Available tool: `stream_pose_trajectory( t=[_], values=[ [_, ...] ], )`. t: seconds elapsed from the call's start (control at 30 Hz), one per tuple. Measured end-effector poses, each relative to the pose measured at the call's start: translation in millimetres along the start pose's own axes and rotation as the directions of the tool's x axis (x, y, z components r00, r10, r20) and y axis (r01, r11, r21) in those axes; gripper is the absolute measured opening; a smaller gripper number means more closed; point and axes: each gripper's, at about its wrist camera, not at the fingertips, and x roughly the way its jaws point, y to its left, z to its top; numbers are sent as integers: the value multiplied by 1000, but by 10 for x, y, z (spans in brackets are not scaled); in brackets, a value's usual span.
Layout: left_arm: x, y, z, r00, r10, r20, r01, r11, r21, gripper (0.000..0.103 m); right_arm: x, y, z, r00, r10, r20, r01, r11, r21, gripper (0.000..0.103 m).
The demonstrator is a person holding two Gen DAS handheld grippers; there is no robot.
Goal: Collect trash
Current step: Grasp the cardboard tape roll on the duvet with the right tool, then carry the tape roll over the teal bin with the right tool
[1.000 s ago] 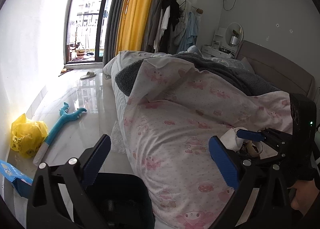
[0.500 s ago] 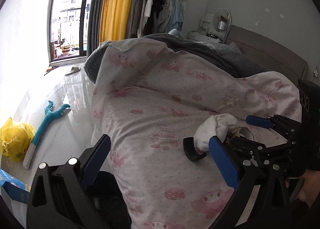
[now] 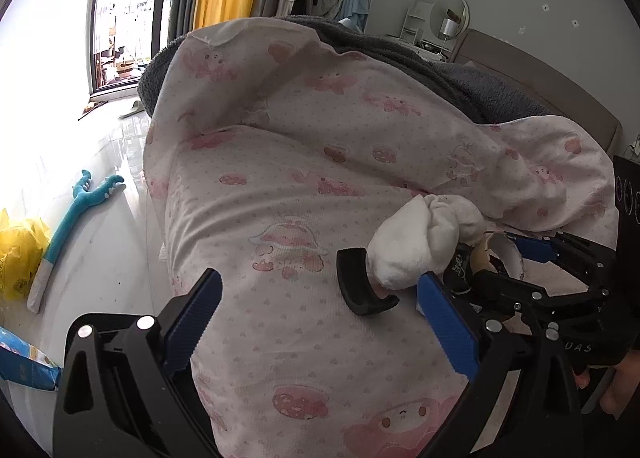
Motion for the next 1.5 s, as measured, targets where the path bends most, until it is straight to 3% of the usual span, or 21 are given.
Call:
stream_pose_trajectory(
  t=[0.1,0.3,0.43,0.57,0.97,1.23,1.5],
  values=[
    [65,-43,-22,1000,4,-15,-4,1000,-2,99,23,-37,-5,1000,29,-6,-29,999,13,53],
    [146,-41,-60,999,7,-35,-8,999,-44,97,-72,-98,-2,998,49,31,-50,998,32,52],
    [213,-66,-86,998,6,-57,-8,999,-47,84,-166,-170,-1,996,56,63,-60,996,59,52],
    [276,-100,-111,997,23,-70,-26,999,-35,81,-232,-212,1,995,53,80,-58,996,70,52],
    [311,-103,-102,997,18,-73,-19,1000,-22,56,-320,-260,4,994,49,94,-56,995,80,52],
    [277,-117,-108,996,-29,-89,28,1000,-13,25,-328,-185,62,994,55,98,-61,996,65,52],
    [182,-72,-105,995,-44,-85,44,999,2,23,-302,-36,159,992,65,106,-71,996,52,52]
  ],
)
